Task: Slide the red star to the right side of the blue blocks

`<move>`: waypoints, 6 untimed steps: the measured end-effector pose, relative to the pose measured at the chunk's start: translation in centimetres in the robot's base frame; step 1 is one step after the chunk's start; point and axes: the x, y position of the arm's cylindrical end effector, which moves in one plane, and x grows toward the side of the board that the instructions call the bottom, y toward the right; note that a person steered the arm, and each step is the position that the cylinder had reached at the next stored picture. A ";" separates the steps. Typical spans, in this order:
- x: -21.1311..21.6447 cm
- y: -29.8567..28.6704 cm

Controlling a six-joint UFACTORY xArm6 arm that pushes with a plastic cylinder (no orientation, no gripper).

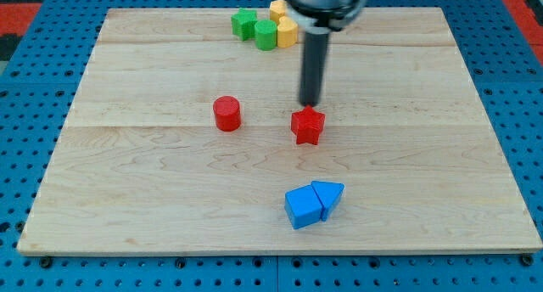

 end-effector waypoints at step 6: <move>11.1 14.9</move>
